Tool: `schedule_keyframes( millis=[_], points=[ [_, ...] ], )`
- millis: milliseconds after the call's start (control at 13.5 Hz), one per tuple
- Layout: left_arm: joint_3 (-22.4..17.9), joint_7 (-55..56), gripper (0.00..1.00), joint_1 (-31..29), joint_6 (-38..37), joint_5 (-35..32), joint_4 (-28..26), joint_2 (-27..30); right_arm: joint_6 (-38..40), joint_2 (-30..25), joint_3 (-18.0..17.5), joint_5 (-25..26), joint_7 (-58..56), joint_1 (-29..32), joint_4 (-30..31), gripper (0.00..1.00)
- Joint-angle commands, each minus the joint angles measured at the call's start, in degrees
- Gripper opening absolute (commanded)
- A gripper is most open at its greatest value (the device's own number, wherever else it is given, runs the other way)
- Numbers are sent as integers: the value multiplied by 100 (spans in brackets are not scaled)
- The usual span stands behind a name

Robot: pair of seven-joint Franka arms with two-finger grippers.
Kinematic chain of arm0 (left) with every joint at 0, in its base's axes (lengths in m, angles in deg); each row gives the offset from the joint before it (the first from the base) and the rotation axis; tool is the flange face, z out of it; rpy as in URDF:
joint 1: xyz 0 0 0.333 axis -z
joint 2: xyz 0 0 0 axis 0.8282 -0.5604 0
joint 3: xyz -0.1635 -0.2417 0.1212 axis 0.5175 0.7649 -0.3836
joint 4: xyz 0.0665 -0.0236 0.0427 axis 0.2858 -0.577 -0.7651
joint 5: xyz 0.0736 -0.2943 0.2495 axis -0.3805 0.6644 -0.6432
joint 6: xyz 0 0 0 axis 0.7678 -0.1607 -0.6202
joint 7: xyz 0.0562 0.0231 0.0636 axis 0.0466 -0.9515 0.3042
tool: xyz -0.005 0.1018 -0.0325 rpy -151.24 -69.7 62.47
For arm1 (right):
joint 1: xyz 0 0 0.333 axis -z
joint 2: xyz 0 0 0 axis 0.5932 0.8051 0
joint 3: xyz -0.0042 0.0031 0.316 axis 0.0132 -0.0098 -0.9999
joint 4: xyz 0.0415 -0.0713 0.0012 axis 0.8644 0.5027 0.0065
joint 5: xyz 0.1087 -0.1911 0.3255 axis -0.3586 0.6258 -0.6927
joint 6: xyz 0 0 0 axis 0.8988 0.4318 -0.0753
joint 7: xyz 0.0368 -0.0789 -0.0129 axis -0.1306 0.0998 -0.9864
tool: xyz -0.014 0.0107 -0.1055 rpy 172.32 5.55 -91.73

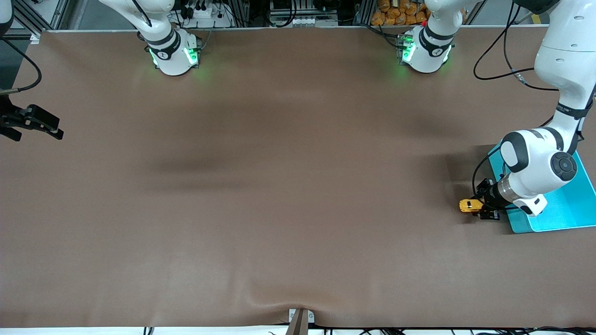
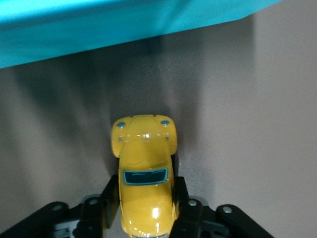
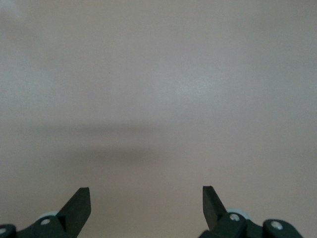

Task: Wind and store yellow beetle car
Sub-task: 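Grasp the yellow car with the left gripper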

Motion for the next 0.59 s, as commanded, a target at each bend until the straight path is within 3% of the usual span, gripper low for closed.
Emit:
schedule_keyframes(
  millis=[0,222,519],
  points=[
    [-6,124,0,35,-13,-194,-49,269,17,36,0,-42,93,-11,-80,100],
    [38,-103,0,140,-897,-650,4,918,17,36,0,-42,85,-11,-115,100],
    [65,-1463,0,53,-1743,-722,57,1579,17,36,0,-42,76,-11,-123,100]
  ],
)
